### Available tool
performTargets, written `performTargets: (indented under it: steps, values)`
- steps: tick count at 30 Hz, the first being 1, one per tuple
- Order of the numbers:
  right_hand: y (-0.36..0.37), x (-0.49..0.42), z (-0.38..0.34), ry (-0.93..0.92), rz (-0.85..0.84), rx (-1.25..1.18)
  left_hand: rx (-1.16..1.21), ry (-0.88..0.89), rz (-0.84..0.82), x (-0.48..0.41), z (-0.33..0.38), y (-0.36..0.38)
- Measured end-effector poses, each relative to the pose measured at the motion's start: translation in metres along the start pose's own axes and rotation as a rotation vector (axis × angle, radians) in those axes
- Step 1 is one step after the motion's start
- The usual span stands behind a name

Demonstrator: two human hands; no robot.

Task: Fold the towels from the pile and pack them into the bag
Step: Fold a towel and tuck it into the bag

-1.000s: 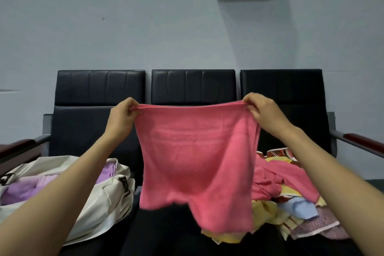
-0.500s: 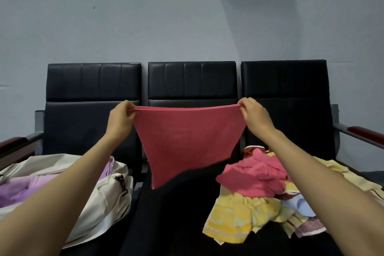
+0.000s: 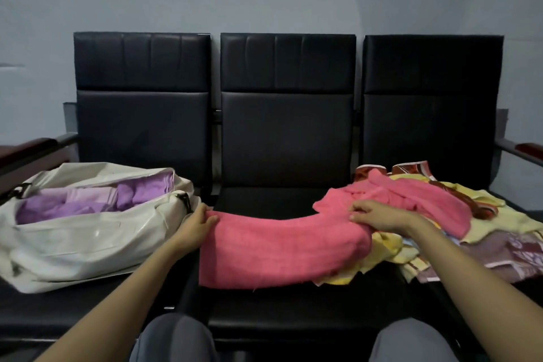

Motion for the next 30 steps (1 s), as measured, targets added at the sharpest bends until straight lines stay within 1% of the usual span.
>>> performTargets:
  steps: [2, 5, 8, 11, 13, 15, 18, 21, 24, 26, 28, 30]
  values:
    - [0.014, -0.006, 0.015, 0.024, 0.038, 0.008, -0.002, -0.08, 0.017, -0.003, -0.011, 0.019]
    - [0.028, -0.019, 0.033, 0.054, 0.132, 0.048, 0.014, -0.154, 0.033, -0.012, -0.02, 0.041]
    - [0.034, -0.035, 0.046, 0.11, 0.27, 0.064, 0.001, -0.168, 0.082, -0.025, -0.021, 0.049]
    - [0.031, -0.053, 0.045, 0.079, 0.455, 0.066, 0.053, -0.16, 0.201, -0.036, -0.02, 0.046]
    - [0.031, -0.068, 0.043, 0.063, 0.495, 0.056, 0.075, -0.165, 0.25, -0.043, -0.023, 0.043]
    - [0.033, -0.085, 0.043, 0.047, 0.494, 0.04, 0.054, -0.187, 0.256, -0.052, -0.028, 0.044]
    - [0.038, -0.108, 0.048, 0.06, 0.479, 0.021, -0.042, -0.202, 0.243, -0.062, -0.035, 0.048]
    - [0.046, -0.123, 0.055, 0.09, 0.453, 0.03, -0.152, -0.16, 0.23, -0.066, -0.037, 0.055]
    - [0.055, -0.13, 0.063, 0.115, 0.416, 0.055, -0.323, -0.113, 0.218, -0.064, -0.039, 0.066]
    - [0.062, -0.135, 0.07, 0.133, 0.323, 0.117, -0.399, -0.119, 0.193, -0.062, -0.039, 0.07]
    - [0.069, -0.136, 0.073, 0.144, 0.191, 0.183, -0.484, -0.138, 0.162, -0.061, -0.039, 0.072]
    - [0.072, -0.135, 0.069, 0.147, 0.097, 0.245, -0.582, -0.197, 0.118, -0.061, -0.04, 0.074]
Point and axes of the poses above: each hand's wrist, its own x-axis away from the middle knuckle, its own y-axis out of the palm, z = x × y, the point moved 5 cm from there along -x, towards the middle knuckle, and after that the axes turned 12 degrees about -y, right-handed, at the moved point
